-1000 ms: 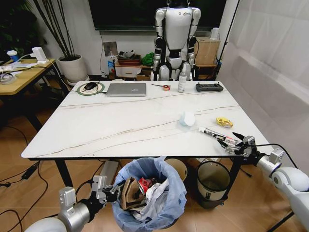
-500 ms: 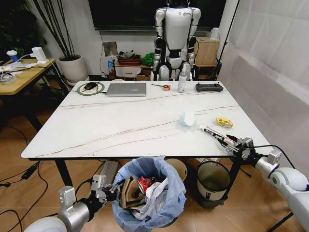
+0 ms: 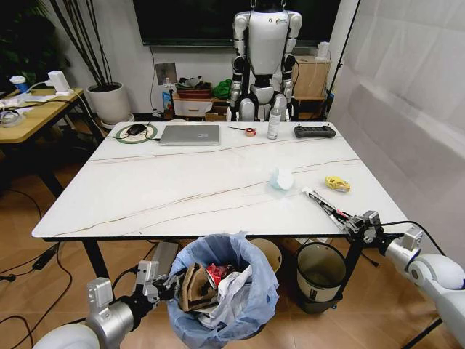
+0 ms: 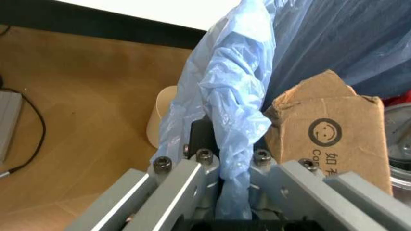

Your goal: Pick up the trash bin and place the trash from the table into it.

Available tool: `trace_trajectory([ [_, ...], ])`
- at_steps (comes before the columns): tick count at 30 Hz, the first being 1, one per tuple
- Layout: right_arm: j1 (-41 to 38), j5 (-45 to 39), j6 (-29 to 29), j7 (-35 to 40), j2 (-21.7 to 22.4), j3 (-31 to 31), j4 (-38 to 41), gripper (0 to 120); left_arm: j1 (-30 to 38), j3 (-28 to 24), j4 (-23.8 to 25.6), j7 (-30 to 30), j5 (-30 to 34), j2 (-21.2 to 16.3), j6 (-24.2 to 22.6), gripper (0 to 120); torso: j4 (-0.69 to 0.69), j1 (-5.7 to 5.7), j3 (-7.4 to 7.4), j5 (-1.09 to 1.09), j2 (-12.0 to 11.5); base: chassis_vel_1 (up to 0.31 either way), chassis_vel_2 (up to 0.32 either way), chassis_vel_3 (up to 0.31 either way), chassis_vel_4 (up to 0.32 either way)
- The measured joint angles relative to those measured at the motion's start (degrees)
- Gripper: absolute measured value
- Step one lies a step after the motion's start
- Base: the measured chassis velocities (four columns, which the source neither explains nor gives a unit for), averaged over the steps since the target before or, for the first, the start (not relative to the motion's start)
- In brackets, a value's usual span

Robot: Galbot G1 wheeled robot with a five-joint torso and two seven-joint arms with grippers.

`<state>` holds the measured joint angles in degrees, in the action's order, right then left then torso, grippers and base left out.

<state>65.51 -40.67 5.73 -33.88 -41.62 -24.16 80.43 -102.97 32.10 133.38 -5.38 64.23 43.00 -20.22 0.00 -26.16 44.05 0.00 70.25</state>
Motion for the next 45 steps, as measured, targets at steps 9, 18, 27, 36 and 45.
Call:
trace_trajectory([
  [9,2.55,-3.91,1.78,-2.01,3.3,-4.29,5.6,0,-0.53,-0.17,0.24,-0.19,-0.34,0.44,0.0,0,0.0,-0.01,0.01,0.02,0.0,0.0,0.0,0.0,0.0],
  [18,7.01,-7.04,2.08,-3.64,13.37,-10.56,26.5,0,-3.22,0.43,1.4,-1.34,-1.45,1.59,0.01,0,0.01,0.0,0.0,-0.05,0.0,0.0,0.0,0.0,0.0],
  [27,5.64,-7.26,1.07,-2.15,19.05,-7.67,41.03,0,-4.51,1.81,2.98,-5.43,0.39,0.71,-0.54,0,0.0,0.0,0.0,0.0,0.0,0.0,0.0,0.0,0.0],
  [36,5.86,-3.79,0.97,-1.44,23.69,0.11,46.13,0,-3.36,1.2,2.8,-7.76,2.79,-0.36,-1.11,0,0.0,0.0,0.0,-0.01,-0.01,0.0,0.0,0.0,0.0],
  [45,7.1,-0.28,0.92,-1.69,26.2,3.39,48.98,0,-2.18,0.22,2.69,-7.77,3.9,-0.31,-1.47,0,0.0,0.0,0.01,0.0,-0.01,0.0,0.0,0.0,0.0],
])
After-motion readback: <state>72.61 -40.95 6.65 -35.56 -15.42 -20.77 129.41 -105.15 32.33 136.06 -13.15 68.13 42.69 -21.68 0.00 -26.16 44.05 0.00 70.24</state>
